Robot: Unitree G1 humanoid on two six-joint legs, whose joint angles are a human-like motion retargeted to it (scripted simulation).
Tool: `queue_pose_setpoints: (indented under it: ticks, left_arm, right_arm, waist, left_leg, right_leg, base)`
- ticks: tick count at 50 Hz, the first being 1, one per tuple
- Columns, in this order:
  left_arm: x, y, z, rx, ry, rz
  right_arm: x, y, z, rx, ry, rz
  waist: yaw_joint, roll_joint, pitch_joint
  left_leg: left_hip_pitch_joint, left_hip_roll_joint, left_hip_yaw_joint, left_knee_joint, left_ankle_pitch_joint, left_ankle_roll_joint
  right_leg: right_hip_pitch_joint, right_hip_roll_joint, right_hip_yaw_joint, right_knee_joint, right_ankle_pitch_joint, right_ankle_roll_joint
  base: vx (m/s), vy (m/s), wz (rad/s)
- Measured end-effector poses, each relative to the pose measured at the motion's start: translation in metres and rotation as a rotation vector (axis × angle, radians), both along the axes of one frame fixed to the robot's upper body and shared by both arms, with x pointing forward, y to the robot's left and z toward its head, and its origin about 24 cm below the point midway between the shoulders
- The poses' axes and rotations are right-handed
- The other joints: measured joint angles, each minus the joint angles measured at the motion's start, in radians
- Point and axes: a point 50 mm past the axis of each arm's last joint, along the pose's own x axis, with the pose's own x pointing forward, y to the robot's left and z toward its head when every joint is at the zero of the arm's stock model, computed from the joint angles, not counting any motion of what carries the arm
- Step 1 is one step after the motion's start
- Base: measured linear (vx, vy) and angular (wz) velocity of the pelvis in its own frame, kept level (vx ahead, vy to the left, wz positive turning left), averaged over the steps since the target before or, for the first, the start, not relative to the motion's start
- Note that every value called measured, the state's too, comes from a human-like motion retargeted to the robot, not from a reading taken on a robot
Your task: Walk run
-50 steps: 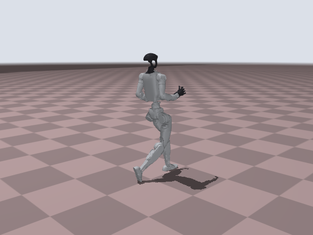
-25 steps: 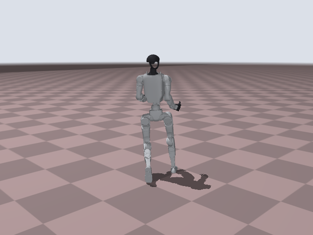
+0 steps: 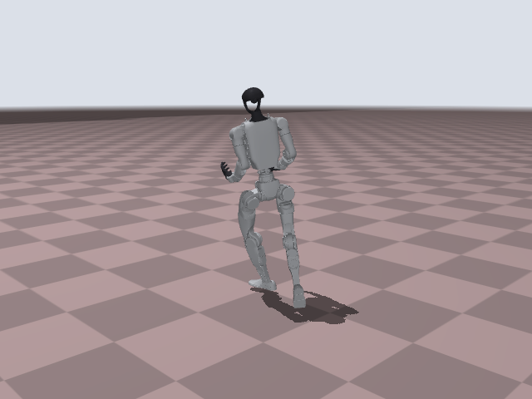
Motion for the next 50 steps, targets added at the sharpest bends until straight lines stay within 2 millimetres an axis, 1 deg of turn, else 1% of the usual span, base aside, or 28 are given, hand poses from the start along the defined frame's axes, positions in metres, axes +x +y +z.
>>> queue_pose_setpoints:
  ticks: [2, 3, 5, 7, 10, 12, 15, 18, 20, 22, 23, 25, 27, 28, 30, 31, 32, 33, 35, 37, 38, 40, 42, 43, 45, 47, 48, 50]
  left_arm:
    - [0.008, -0.012, 0.006, -0.023, -0.045, -0.004]
    - [0.011, -0.019, 0.011, -0.009, -0.068, -0.03]
    - [0.015, -0.032, 0.017, 0.043, -0.102, -0.08]
    - [0.018, -0.041, 0.022, 0.101, -0.122, -0.142]
    - [0.022, -0.052, 0.025, 0.141, -0.147, -0.262]
    - [0.025, -0.054, 0.026, 0.157, -0.155, -0.336]
    - [0.03, -0.047, 0.025, 0.204, -0.147, -0.416]
    - [0.03, -0.031, 0.018, 0.24, -0.106, -0.438]
    - [0.025, -0.018, 0.012, 0.243, -0.075, -0.396]
    - [0.014, -0.007, 0.003, 0.229, -0.025, -0.329]
    - [0.007, -0.002, -0.002, 0.217, 0.007, -0.292]
    - [-0.009, 0.005, -0.014, 0.185, 0.07, -0.221]
    - [-0.027, 0.007, -0.023, 0.157, 0.117, -0.169]
    - [-0.033, 0.006, -0.026, 0.151, 0.126, -0.155]
    - [-0.044, 0.004, -0.029, 0.146, 0.136, -0.109]
    - [-0.049, 0.003, -0.029, 0.135, 0.138, -0.068]
    - [-0.054, 0.002, -0.03, 0.123, 0.142, -0.027]
    - [-0.058, 0.002, -0.031, 0.11, 0.15, 0.011]
    - [-0.067, 0.001, -0.033, 0.081, 0.169, 0.084]
    - [-0.072, 0.007, -0.032, 0.065, 0.176, 0.145]
    - [-0.074, 0.013, -0.03, 0.071, 0.169, 0.173]
    - [-0.079, 0.027, -0.024, 0.105, 0.155, 0.217]
    - [-0.077, 0.037, -0.016, 0.136, 0.123, 0.231]
    - [-0.071, 0.038, -0.011, 0.141, 0.095, 0.227]
    - [-0.059, 0.039, 0.0, 0.13, 0.03, 0.244]
    - [-0.043, 0.038, 0.013, 0.109, -0.048, 0.271]
    - [-0.035, 0.037, 0.019, 0.097, -0.083, 0.285]
    - [-0.022, 0.035, 0.031, 0.084, -0.148, 0.309]
  right_arm:
    - [-0.009, 0.003, -0.006, 0.015, 0.031, -0.021]
    - [-0.012, 0.002, -0.008, 0.015, 0.039, -0.033]
    - [-0.017, -0.007, -0.011, -0.009, 0.055, -0.048]
    - [-0.023, -0.018, -0.013, -0.035, 0.072, -0.082]
    - [-0.03, -0.033, -0.014, -0.064, 0.089, -0.175]
    - [-0.034, -0.04, -0.014, -0.065, 0.097, -0.222]
    - [-0.037, -0.044, -0.016, -0.054, 0.114, -0.251]
    - [-0.031, -0.044, -0.016, -0.036, 0.112, -0.23]
    - [-0.02, -0.042, -0.012, -0.034, 0.08, -0.192]
    - [-0.009, -0.039, -0.007, -0.041, 0.044, -0.143]
    - [-0.005, -0.037, -0.005, -0.05, 0.031, -0.117]
    - [0.001, -0.035, -0.003, -0.078, 0.016, -0.072]
    - [0.004, -0.034, -0.002, -0.108, 0.002, -0.061]
    - [0.007, -0.035, 0.0, -0.119, -0.011, -0.081]
    - [0.013, -0.038, 0.004, -0.11, -0.028, -0.146]
    - [0.02, -0.038, 0.008, -0.097, -0.049, -0.171]
    - [0.027, -0.038, 0.012, -0.081, -0.073, -0.194]
    - [0.035, -0.037, 0.019, -0.064, -0.106, -0.212]
    - [0.054, -0.035, 0.037, -0.038, -0.198, -0.235]
    - [0.07, -0.033, 0.06, -0.05, -0.31, -0.236]
    - [0.076, -0.03, 0.072, -0.065, -0.366, -0.234]
    - [0.084, -0.027, 0.094, -0.101, -0.468, -0.229]
    - [0.09, -0.033, 0.113, -0.143, -0.55, -0.24]
    - [0.091, -0.041, 0.121, -0.169, -0.579, -0.257]
    - [0.091, -0.054, 0.127, -0.206, -0.6, -0.285]
    - [0.085, -0.062, 0.119, -0.21, -0.566, -0.329]
    - [0.081, -0.065, 0.111, -0.207, -0.53, -0.354]
    - [0.07, -0.07, 0.082, -0.2, -0.402, -0.39]
  waist:
    - [-0.043, 0.07, 0.004]
    - [-0.065, 0.112, 0.003]
    - [-0.086, 0.166, -0.008]
    - [-0.105, 0.193, -0.015]
    - [-0.168, 0.215, -0.025]
    - [-0.222, 0.203, -0.037]
    - [-0.271, 0.164, -0.043]
    - [-0.262, 0.079, -0.016]
    - [-0.251, 0.038, 0.011]
    - [-0.263, 0.027, 0.034]
    - [-0.278, 0.026, 0.034]
    - [-0.315, 0.036, 0.015]
    - [-0.378, 0.081, 0.002]
    - [-0.394, 0.11, 0.0]
    - [-0.38, 0.14, 0.0]
    - [-0.357, 0.115, -0.009]
    - [-0.335, 0.09, -0.016]
    - [-0.311, 0.069, -0.016]
    - [-0.231, 0.044, 0.001]
    - [-0.129, 0.022, 0.016]
    - [-0.093, 0.019, 0.019]
    - [-0.054, 0.022, 0.017]
    - [0.004, 0.039, 0.019]
    - [0.044, 0.046, 0.022]
    - [0.108, 0.046, 0.033]
    - [0.159, 0.022, 0.052]
    - [0.172, 0.0, 0.061]
    - [0.177, -0.043, 0.062]
  left_leg:
    - [0.023, 0.006, -0.107, 0.022, -0.028, 0.0]
    - [0.037, 0.006, -0.176, 0.013, -0.027, 0.0]
    - [0.059, -0.029, -0.288, -0.026, 0.001, 0.0]
    - [0.092, -0.079, -0.41, -0.067, 0.037, 0.0]
    - [0.131, -0.155, -0.63, -0.099, 0.084, 0.0]
    - [0.154, -0.203, -0.74, -0.098, 0.101, 0.0]
    - [0.201, -0.27, -0.875, -0.081, 0.104, 0.0]
    - [0.303, -0.339, -0.952, -0.106, 0.129, 0.0]
    - [0.378, -0.355, -0.958, -0.122, 0.157, 0.0]
    - [0.45, -0.344, -0.944, -0.111, 0.207, 0.0]
    - [0.477, -0.34, -0.928, -0.098, 0.249, 0.0]
    - [0.507, -0.347, -0.873, -0.044, 0.388, 0.0]
    - [0.472, -0.316, -0.791, 0.101, 0.6, -0.082]
    - [0.407, -0.267, -0.742, 0.221, 0.679, -0.162]
    - [0.279, -0.157, -0.62, 0.501, 0.715, -0.331]
    - [0.243, -0.134, -0.533, 0.54, 0.715, -0.325]
    - [0.204, -0.124, -0.461, 0.572, 0.684, -0.302]
    - [0.162, -0.14, -0.423, 0.593, 0.59, -0.249]
    - [0.038, -0.145, -0.352, 0.662, 0.423, -0.205]
    - [-0.116, -0.172, -0.34, 0.69, 0.267, -0.245]
    - [-0.196, -0.148, -0.328, 0.698, 0.187, -0.24]
    - [-0.331, -0.033, -0.263, 0.687, 0.061, -0.198]
    - [-0.456, 0.069, -0.211, 0.632, -0.016, -0.153]
    - [-0.508, 0.102, -0.189, 0.588, -0.044, -0.138]
    - [-0.586, 0.151, -0.137, 0.491, -0.095, -0.129]
    - [-0.627, 0.149, -0.144, 0.41, -0.114, -0.148]
    - [-0.628, 0.135, -0.151, 0.387, -0.105, -0.139]
    - [-0.594, 0.101, -0.14, 0.403, -0.105, -0.105]
  right_leg:
    - [-0.108, 0.105, 0.174, 0.166, 0.003, 0.024]
    - [-0.153, 0.174, 0.245, 0.207, -0.038, 0.053]
    - [-0.249, 0.222, 0.336, 0.264, -0.115, 0.067]
    - [-0.327, 0.184, 0.343, 0.254, -0.213, 0.026]
    - [-0.428, 0.039, 0.223, 0.159, -0.347, -0.07]
    - [-0.474, 0.004, 0.232, 0.029, -0.36, -0.022]
    - [-0.542, 0.015, 0.402, -0.164, -0.371, 0.105]
    - [-0.588, 0.004, 0.604, -0.315, -0.419, 0.192]
    - [-0.595, 0.0, 0.668, -0.395, -0.461, 0.299]
    - [-0.585, -0.027, 0.561, -0.419, -0.473, 0.33]
    - [-0.57, -0.042, 0.497, -0.408, -0.449, 0.317]
    - [-0.525, -0.05, 0.486, -0.342, -0.434, 0.301]
    - [-0.483, -0.038, 0.612, -0.263, -0.548, 0.304]
    - [-0.46, -0.007, 0.626, -0.236, -0.614, 0.27]
    - [-0.405, -0.042, 0.425, -0.241, -0.674, 0.23]
    - [-0.379, -0.074, 0.39, -0.262, -0.682, 0.222]
    - [-0.352, -0.098, 0.371, -0.281, -0.694, 0.214]
    - [-0.322, -0.104, 0.383, -0.298, -0.709, 0.208]
    - [-0.278, -0.1, 0.398, -0.343, -0.702, 0.187]
    - [-0.252, -0.101, 0.388, -0.385, -0.683, 0.177]
    - [-0.241, -0.092, 0.377, -0.401, -0.682, 0.174]
    - [-0.216, -0.046, 0.381, -0.423, -0.701, 0.154]
    - [-0.184, 0.012, 0.362, -0.437, -0.735, 0.132]
    - [-0.167, 0.039, 0.347, -0.445, -0.747, 0.123]
    - [-0.135, 0.079, 0.335, -0.455, -0.745, 0.111]
    - [-0.104, 0.085, 0.315, -0.449, -0.668, 0.122]
    - [-0.089, 0.069, 0.288, -0.441, -0.603, 0.134]
    - [-0.072, 0.031, 0.248, -0.406, -0.403, 0.153]
  base:
    - [0.84, 0.36, 2.42]
    - [0.8, 0.42, 2.85]
    - [0.74, 0.42, 2.94]
    - [0.76, 0.33, 3.33]
    - [0.69, 0.1, 4.0]
    - [0.65, -0.16, 4.12]
    - [0.81, -0.27, 3.52]
    - [0.71, -0.28, 2.08]
    - [0.99, -0.25, 1.19]
    - [1.12, -0.12, 1.24]
    - [1.15, 0.09, 1.35]
    - [1.2, 0.27, 1.58]
    - [1.11, 0.21, 2.32]
    - [1.05, -0.07, 2.4]
    - [1.22, -0.3, 1.86]
    - [1.0, -0.27, 1.18]
    - [0.85, -0.15, 0.84]
    - [0.91, -0.09, 0.52]
    - [0.73, -0.02, -0.24]
    - [0.62, -0.06, -0.88]
    - [0.73, -0.14, -0.36]
    - [1.08, -0.18, 0.36]
    - [1.0, -0.17, 0.53]
    - [0.96, -0.11, 0.33]
    - [1.31, -0.02, 0.03]
    - [1.32, 0.0, -0.24]
    - [1.36, 0.03, -0.04]
    - [1.48, 0.07, 0.26]
